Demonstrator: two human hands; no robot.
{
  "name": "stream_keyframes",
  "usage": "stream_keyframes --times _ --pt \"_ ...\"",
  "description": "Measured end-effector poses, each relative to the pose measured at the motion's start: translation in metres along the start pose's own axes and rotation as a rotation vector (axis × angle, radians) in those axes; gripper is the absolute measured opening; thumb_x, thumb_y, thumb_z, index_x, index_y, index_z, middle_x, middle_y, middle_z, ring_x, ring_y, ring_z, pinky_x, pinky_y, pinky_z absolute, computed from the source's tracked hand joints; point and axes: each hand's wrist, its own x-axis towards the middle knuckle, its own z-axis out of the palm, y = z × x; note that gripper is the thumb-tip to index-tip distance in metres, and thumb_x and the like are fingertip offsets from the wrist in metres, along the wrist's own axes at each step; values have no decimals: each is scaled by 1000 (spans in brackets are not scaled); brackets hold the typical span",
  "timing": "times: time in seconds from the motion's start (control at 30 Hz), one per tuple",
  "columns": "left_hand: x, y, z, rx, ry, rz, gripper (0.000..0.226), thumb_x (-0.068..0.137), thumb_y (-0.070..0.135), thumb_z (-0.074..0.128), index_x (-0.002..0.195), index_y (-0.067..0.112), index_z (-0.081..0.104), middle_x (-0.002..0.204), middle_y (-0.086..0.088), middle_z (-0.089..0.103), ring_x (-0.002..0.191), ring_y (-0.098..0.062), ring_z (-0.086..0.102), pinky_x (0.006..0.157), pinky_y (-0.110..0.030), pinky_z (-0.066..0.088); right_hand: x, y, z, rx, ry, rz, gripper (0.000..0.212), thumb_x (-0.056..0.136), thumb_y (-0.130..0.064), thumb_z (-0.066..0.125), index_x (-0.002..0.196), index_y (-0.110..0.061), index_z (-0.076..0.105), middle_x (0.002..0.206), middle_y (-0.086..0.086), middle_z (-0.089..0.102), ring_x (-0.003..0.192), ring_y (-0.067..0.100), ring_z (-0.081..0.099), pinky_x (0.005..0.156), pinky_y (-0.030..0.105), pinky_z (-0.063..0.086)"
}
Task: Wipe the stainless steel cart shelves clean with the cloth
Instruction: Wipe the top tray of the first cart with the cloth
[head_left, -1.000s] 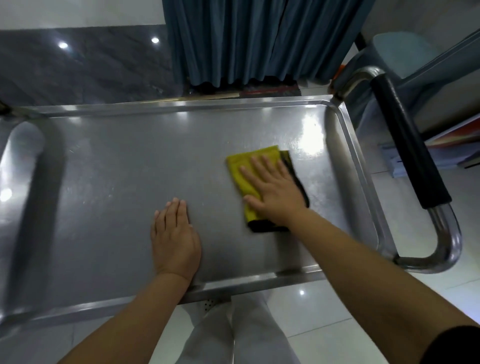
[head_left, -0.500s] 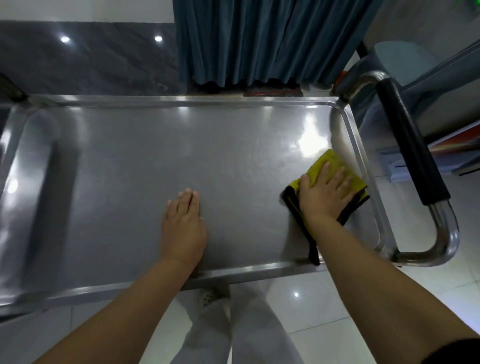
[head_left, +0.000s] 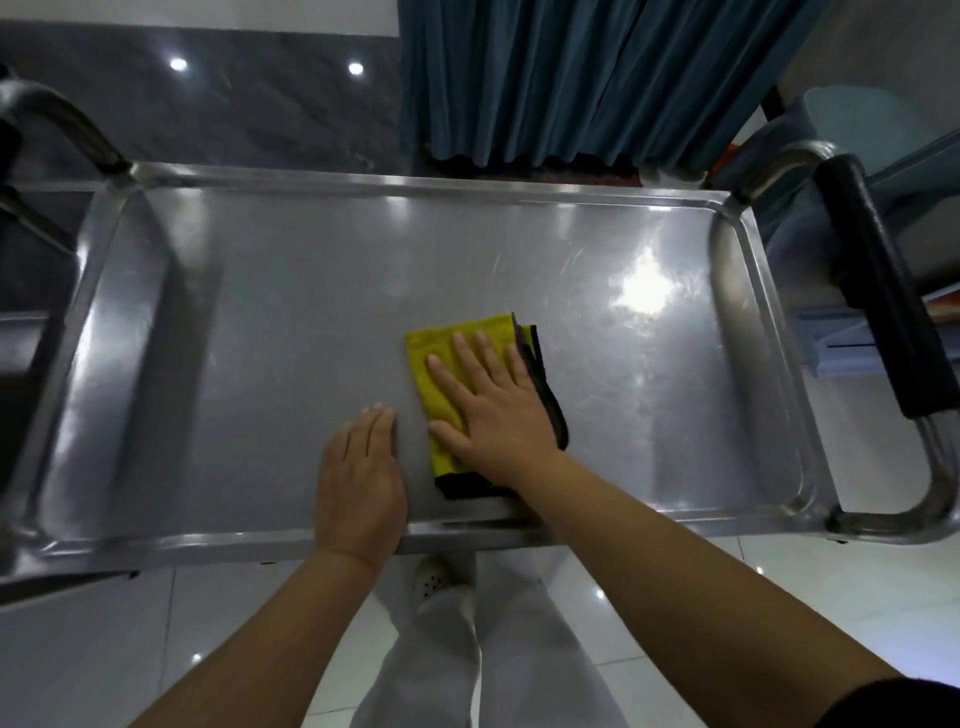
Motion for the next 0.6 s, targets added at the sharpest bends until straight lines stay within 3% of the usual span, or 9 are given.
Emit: stream_keyframes --times 0.1,0.2,0.37,0.5,0.6 --pt "0 -2 1 50 -9 43 46 87 13 33 122 -5 56 123 -23 59 113 -39 56 101 -46 38 -23 47 -3 -6 13 42 70 88 -66 24 149 -34 15 159 2 11 148 25 7 117 46 0" --pt "-1 0 2 62 -3 56 42 83 5 44 122 -8 56 123 -25 58 113 -42 55 99 -49 38 -47 112 -14 -11 -20 292 73 83 -69 12 148 -37 1 158 -3 -3 147 20 -4 117 40 -7" --pt "-1 0 4 87 37 94 42 81 1 47 120 -9 57 121 -26 59 111 -43 57 99 -49 35 -100 187 -26 36 -39 692 83 78 -70 2 152 -33 2 161 4 0 147 27 2 117 43 -2" --pt "-2 -2 8 33 29 57 42 84 2 43 124 -7 56 127 -24 56 118 -41 53 103 -49 34 -127 179 -23 121 -15 923 69 95 -60 20 153 -28 1 161 10 -2 147 29 -3 117 49 -5" --pt "-2 -1 9 31 39 51 42 85 1 43 124 -7 56 126 -24 57 118 -41 53 104 -48 30 -118 142 -16 124 3 1054 70 97 -56 25 154 -22 2 160 16 0 146 34 -3 116 54 -1"
